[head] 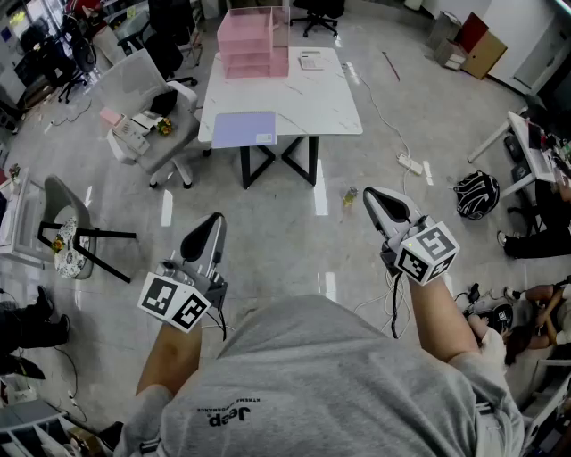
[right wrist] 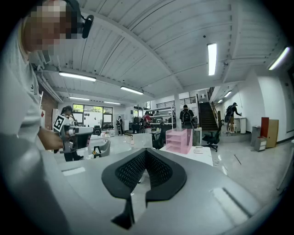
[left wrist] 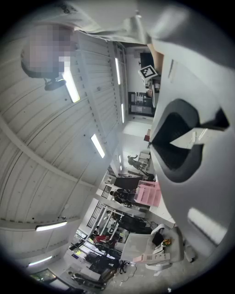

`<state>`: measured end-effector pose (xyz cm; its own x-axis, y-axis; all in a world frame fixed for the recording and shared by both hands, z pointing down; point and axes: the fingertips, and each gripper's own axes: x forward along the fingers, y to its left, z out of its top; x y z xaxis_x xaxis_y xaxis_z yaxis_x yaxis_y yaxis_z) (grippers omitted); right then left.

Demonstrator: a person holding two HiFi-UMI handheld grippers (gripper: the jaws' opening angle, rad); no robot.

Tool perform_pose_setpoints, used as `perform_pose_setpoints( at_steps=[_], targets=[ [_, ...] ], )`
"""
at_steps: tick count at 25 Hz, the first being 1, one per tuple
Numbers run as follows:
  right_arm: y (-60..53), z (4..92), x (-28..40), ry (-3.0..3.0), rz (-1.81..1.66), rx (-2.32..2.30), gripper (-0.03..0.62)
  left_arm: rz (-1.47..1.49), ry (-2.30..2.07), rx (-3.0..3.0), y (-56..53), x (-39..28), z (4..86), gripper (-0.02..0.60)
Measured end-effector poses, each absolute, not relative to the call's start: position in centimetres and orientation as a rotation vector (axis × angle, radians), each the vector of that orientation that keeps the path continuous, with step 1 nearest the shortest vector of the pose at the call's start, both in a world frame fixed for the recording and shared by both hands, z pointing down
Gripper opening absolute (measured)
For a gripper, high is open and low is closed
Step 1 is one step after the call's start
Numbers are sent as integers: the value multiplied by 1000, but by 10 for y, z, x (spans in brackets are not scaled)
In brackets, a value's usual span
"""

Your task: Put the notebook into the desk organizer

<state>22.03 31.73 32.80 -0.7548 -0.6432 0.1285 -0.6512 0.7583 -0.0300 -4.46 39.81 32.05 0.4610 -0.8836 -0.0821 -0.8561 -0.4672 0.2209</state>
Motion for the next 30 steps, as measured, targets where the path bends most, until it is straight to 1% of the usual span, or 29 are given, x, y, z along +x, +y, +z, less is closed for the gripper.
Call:
perform_pose_setpoints(
  at_steps=[7, 13, 23, 24, 25, 26, 27, 28, 30],
  targets=[
    [318, 328, 222, -2843, 109, 1057, 0, -281, -1532, 2562, 400, -43, 321, 51],
    [312, 329, 227, -2845, 184, 1086, 2, -283, -1527, 2563, 399, -42, 319, 51],
    [312, 329, 228, -2845, 116, 1066, 2, -308, -1503, 2593, 396, -36, 315, 51],
    [313, 328, 228, -2844, 110, 1061, 2, -307, -1481, 2610, 396, -32, 314, 115],
    [313, 328, 227, -2843, 106, 1057, 2, -301, -1461, 2623, 395, -29, 314, 304],
    [313, 327, 227, -2844, 102, 1053, 2, -294, -1448, 2629, 393, -26, 314, 400],
    [313, 327, 227, -2846, 100, 1050, 2, -288, -1442, 2631, 391, -25, 314, 445],
    [312, 327, 228, -2849, 99, 1047, 2, -283, -1439, 2629, 389, -23, 314, 469],
    [309, 327, 231, -2856, 98, 1042, 2, -270, -1430, 2628, 386, -18, 315, 483]
  ],
)
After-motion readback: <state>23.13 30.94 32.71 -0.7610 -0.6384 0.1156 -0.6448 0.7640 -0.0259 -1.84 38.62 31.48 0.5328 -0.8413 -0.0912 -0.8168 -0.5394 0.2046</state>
